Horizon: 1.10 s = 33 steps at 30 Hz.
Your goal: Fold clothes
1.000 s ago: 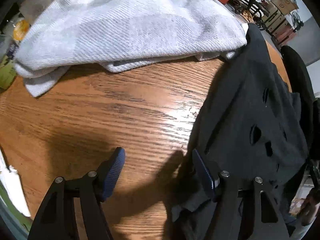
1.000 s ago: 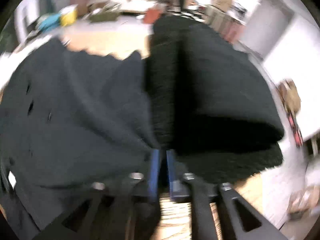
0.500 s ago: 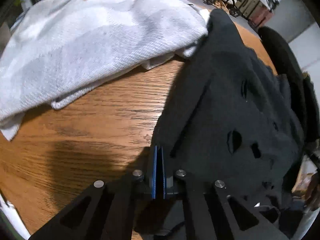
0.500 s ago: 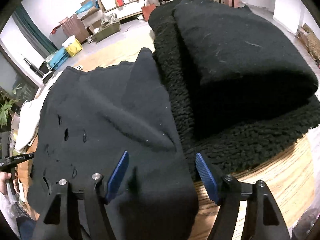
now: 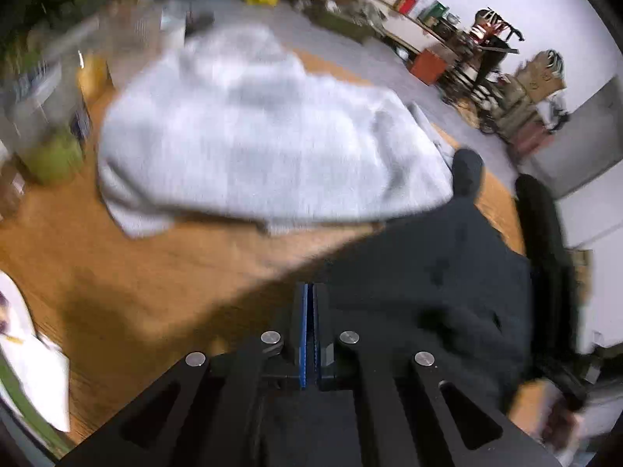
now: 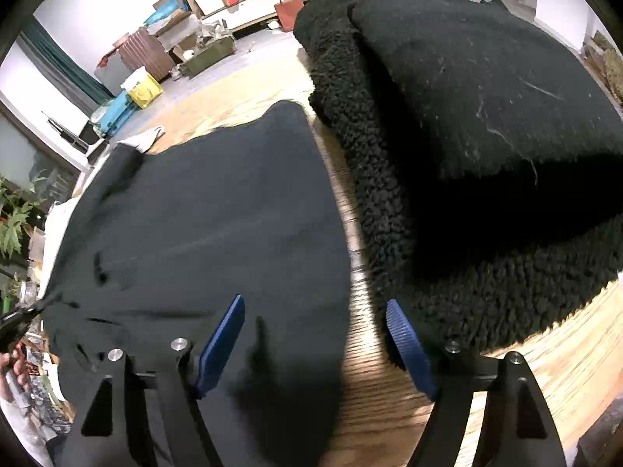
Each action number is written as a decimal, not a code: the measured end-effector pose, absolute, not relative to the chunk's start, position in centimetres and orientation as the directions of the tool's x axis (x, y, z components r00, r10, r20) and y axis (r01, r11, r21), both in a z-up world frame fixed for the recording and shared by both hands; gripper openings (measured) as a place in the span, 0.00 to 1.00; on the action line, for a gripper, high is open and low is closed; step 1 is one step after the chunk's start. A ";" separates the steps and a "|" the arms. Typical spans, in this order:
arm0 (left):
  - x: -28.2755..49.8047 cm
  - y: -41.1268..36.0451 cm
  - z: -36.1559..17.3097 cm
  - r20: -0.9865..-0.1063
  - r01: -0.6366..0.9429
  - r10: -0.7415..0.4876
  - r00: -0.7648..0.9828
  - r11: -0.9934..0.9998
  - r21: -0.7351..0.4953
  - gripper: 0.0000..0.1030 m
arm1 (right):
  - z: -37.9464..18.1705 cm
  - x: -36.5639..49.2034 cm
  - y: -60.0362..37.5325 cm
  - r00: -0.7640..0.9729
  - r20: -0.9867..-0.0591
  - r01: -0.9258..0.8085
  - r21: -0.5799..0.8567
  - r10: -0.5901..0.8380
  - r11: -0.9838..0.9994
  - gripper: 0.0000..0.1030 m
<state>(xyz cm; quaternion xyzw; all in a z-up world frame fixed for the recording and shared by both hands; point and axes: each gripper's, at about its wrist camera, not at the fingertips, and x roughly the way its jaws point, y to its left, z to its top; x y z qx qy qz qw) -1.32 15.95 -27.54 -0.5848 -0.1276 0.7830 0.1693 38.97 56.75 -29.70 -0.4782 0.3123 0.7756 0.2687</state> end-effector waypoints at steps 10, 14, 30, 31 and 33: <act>-4.0 12.9 -27.7 -0.874 0.019 0.341 -0.348 -0.929 -0.370 0.66 | -31.4 34.6 55.9 -0.292 -0.944 -0.691 0.096 0.155 -0.716 0.78; -1.7 9.1 -23.7 -0.882 0.009 0.358 -0.306 -0.926 -0.378 0.66 | -33.4 34.0 54.6 -0.230 -0.959 -0.665 0.034 0.162 -0.746 0.73; -5.4 28.2 -21.8 -0.896 -0.449 0.314 -0.315 -0.881 -0.151 0.66 | -29.0 39.0 53.8 -0.328 -0.908 -0.665 0.027 0.259 -0.746 0.52; -6.2 29.6 -22.5 -0.903 -0.454 0.287 -0.320 -0.883 -0.121 0.66 | -28.7 38.8 53.8 -0.356 -0.898 -0.664 0.048 0.259 -0.747 0.52; -7.1 32.3 -24.0 -0.926 -0.474 0.253 -0.279 -0.875 -0.096 0.66 | -28.9 38.0 53.5 -0.380 -0.898 -0.637 0.080 0.223 -0.766 0.53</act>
